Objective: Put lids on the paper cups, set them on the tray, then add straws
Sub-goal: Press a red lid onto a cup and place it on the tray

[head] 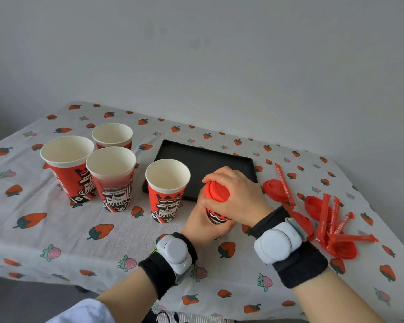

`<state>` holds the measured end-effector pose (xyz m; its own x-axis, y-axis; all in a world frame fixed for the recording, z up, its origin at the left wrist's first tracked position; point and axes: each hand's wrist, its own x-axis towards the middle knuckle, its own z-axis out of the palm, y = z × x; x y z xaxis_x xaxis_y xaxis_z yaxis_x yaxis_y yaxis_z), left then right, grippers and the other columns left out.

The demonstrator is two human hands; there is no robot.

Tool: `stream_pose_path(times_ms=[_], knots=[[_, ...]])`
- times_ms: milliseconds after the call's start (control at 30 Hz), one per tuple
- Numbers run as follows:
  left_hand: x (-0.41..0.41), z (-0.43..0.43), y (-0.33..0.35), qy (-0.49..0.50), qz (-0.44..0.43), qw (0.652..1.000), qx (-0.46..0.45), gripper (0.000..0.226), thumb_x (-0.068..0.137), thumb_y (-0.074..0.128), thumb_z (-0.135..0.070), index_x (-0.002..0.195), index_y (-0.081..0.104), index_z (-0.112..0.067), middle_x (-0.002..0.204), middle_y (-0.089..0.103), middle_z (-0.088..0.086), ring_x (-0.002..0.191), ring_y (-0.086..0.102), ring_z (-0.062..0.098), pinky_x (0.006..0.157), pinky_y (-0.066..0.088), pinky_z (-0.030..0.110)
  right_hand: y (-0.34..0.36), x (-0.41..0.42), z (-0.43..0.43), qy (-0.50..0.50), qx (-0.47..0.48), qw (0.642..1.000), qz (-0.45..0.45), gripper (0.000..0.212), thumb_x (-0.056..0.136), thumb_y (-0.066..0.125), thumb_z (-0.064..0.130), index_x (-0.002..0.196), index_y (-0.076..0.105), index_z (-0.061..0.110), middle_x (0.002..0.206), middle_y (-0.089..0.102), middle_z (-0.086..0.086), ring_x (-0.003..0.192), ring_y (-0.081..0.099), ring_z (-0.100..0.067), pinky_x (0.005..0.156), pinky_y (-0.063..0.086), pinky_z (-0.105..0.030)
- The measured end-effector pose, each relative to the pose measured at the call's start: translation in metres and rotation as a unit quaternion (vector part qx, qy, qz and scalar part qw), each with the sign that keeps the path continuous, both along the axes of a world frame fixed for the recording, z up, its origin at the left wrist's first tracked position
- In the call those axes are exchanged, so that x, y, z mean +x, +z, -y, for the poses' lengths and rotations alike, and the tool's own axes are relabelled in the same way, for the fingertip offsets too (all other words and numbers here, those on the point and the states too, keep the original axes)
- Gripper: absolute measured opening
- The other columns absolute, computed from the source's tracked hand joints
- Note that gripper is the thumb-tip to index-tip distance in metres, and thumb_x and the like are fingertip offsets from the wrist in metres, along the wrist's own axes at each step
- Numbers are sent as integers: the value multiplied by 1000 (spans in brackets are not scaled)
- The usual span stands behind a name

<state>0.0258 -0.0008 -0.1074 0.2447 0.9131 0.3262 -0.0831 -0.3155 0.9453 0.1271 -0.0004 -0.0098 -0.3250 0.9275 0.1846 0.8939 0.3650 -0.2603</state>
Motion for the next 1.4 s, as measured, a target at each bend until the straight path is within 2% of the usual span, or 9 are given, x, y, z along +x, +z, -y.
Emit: stream_pose_path(times_ms=[267,433,600,833,900,1033,1133,1267,1400], knots=[[0,1,1,0,-8,1000,-1,82,63,74,-28,132,34,-10,122,53,8,115,55,8,91,47,17,-4,-1,3,-4,29,999,15,48,79,49,61,120,49,38,124,50,13,111,47,-12,81,45,-30],[-3,8,7,16,-6,1000,-9,83,61,79,-22,126,28,-36,125,48,-10,114,50,-10,88,43,8,3,-3,12,-32,-49,972,-228,40,88,30,52,110,61,41,119,59,18,113,50,-4,97,39,-29],[-10,8,7,-13,-13,999,-44,88,59,81,-30,128,28,-40,129,51,-7,117,53,-2,92,43,12,-2,10,19,-30,-83,895,-436,35,88,44,45,120,55,38,123,55,20,112,48,12,89,37,-9],[-18,7,7,-47,-82,994,-56,99,65,82,-8,140,20,-24,129,51,-6,114,55,-1,90,47,15,-51,25,39,-40,-119,893,-432,93,66,81,16,136,23,40,133,41,14,121,43,5,100,39,-22],[-19,10,8,-55,-102,990,-75,99,66,79,-2,142,17,-18,123,52,-2,107,57,0,85,50,15,-53,27,38,-50,-110,892,-435,94,65,82,11,137,27,34,135,43,8,122,44,-1,101,41,-29],[-17,17,23,-42,-108,989,-88,90,67,78,-2,138,24,-13,114,55,-4,99,57,0,76,46,5,-43,34,33,-37,-84,902,-422,81,63,83,11,120,38,47,124,49,19,113,50,7,92,44,-20],[-24,18,51,-67,-59,992,-86,81,73,75,-4,136,27,-18,117,58,0,101,61,2,83,51,17,-19,41,28,-14,-63,890,-452,76,61,83,14,118,43,44,123,55,10,113,55,-4,93,47,-28],[-43,11,101,-46,6,994,-95,60,84,65,-9,135,37,-18,134,50,3,121,50,14,101,45,35,18,47,12,-10,-24,859,-511,71,56,85,21,114,49,44,112,62,17,104,60,2,78,51,-12],[-75,-6,146,1,28,998,-58,29,89,58,-13,118,59,-16,116,62,-8,105,56,3,83,46,12,37,41,-27,-24,4,860,-510,71,62,83,15,117,46,41,120,58,13,106,58,3,82,49,-17]])
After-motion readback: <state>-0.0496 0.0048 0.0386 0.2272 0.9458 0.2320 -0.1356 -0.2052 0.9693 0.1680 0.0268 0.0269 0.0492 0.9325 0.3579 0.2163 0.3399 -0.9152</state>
